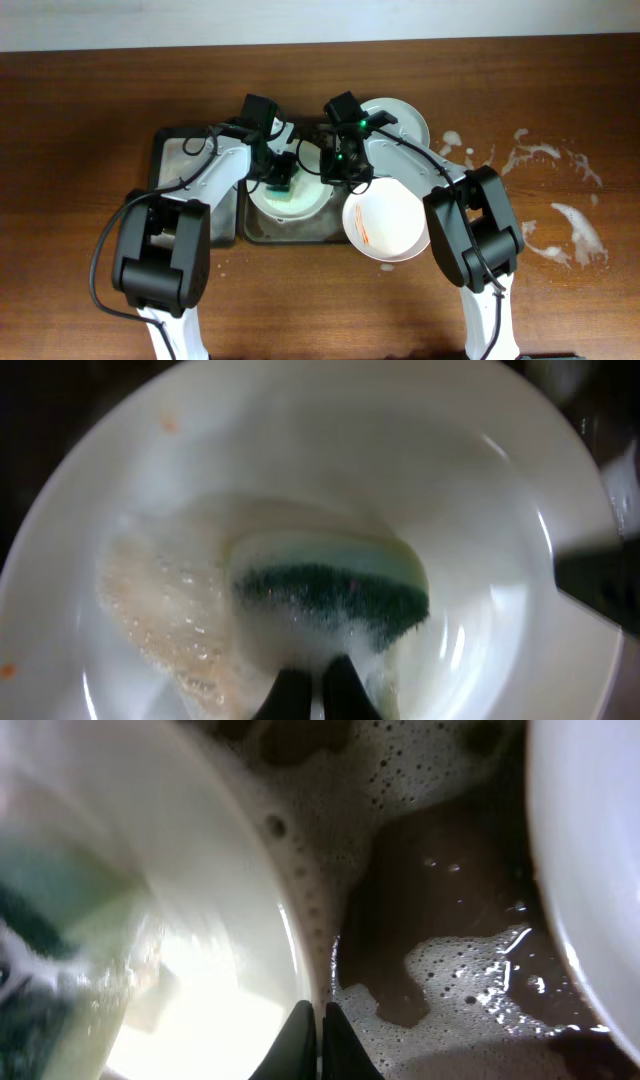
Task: Clean dirty plates on tray and stack at the side
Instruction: 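Scrub the cream plate with the sponge in the left gripper while the right holds it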
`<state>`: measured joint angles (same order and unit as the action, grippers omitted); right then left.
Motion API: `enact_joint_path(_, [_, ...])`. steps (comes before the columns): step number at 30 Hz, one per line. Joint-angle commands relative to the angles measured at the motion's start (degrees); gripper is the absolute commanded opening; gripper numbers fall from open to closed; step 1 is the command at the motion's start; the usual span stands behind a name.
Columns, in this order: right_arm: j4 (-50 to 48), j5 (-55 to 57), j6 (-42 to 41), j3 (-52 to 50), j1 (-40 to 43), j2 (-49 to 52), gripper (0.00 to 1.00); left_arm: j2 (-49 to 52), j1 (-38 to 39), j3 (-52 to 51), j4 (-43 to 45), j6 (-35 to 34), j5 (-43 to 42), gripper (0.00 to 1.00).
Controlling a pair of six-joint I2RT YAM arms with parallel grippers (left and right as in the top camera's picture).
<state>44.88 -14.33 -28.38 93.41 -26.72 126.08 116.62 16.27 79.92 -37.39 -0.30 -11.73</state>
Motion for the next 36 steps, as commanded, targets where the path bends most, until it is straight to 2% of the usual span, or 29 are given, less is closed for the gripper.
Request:
enact_joint_path(1, [0.2, 0.6, 0.2, -0.8, -0.2, 1.1, 0.04, 6.4, 0.2, -0.6, 3.7, -5.0, 12.9, 0.01])
enact_joint_path(3, [0.1, 0.6, 0.2, -0.8, -0.2, 1.1, 0.04, 6.8, 0.2, -0.6, 1.1, -9.0, 19.1, 0.00])
enact_joint_path(5, [0.1, 0.6, 0.2, -0.8, -0.2, 1.1, 0.04, 6.7, 0.2, -0.6, -6.6, -9.1, 19.0, 0.00])
enact_joint_path(7, [0.1, 0.2, 0.2, -0.8, -0.2, 1.1, 0.04, 6.7, 0.2, -0.6, -14.2, 3.5, 7.4, 0.00])
enact_joint_path(8, [-0.1, -0.3, 0.2, -0.8, -0.2, 1.1, 0.04, 6.7, 0.2, -0.6, -14.8, 5.8, 4.2, 0.00])
enact_joint_path(12, [-0.1, -0.5, 0.2, -0.8, -0.2, 1.1, 0.04, 6.7, 0.2, -0.6, -2.9, 6.5, -4.2, 0.00])
enact_joint_path(16, [-0.1, -0.7, 0.2, -0.8, -0.2, 1.1, 0.04, 7.1, 0.2, -0.6, 10.5, 5.8, -5.4, 0.00])
enact_joint_path(20, [-0.1, -0.7, 0.2, -0.8, -0.2, 1.1, 0.04, 10.5, 0.2, -0.6, 20.8, 5.7, 2.6, 0.00])
enact_joint_path(21, [-0.1, -0.7, 0.3, -0.8, -0.2, 1.1, 0.04, 10.8, 0.2, -0.6, 21.9, 5.7, 6.5, 0.00])
enact_joint_path(22, [-0.1, -0.7, 0.5, -0.8, -0.2, 1.1, 0.04, 11.0, 0.2, -0.6, 21.7, 4.1, 15.6, 0.00])
enact_joint_path(23, [-0.1, -0.7, 0.5, -0.8, -0.2, 1.1, 0.04, 11.0, 0.2, -0.6, 19.4, 0.1, 25.4, 0.00])
enact_joint_path(24, [-0.1, -0.7, 0.5, -0.8, -0.2, 1.1, 0.04, 11.0, 0.2, -0.6, 17.5, -1.3, 29.3, 0.00])
enact_joint_path(27, [-0.1, -0.7, 0.5, -0.8, -0.2, 1.1, 0.04, 10.9, 0.2, -0.2, 10.3, -1.9, 36.3, 0.00])
enact_joint_path(29, [-0.1, -0.7, 0.5, -0.8, -0.2, 1.1, 0.04, 10.9, 0.2, 3.1, 0.8, -3.7, 39.2, 0.00])
enact_joint_path(33, [-0.1, -0.7, 0.5, -0.8, -0.2, 1.1, 0.04, 10.9, 0.2, 11.8, -15.7, -5.6, 34.9, 0.00])
enact_joint_path(35, [-0.1, -0.7, 0.4, -0.8, -0.2, 1.1, 0.04, 10.9, 0.2, 17.5, -19.9, -5.5, 33.9, 0.00])
enact_joint_path(36, [-0.1, -0.7, 0.4, -0.7, -0.1, 1.0, 0.04, 10.9, 0.2, 22.4, -22.2, -5.5, 29.7, 0.00])
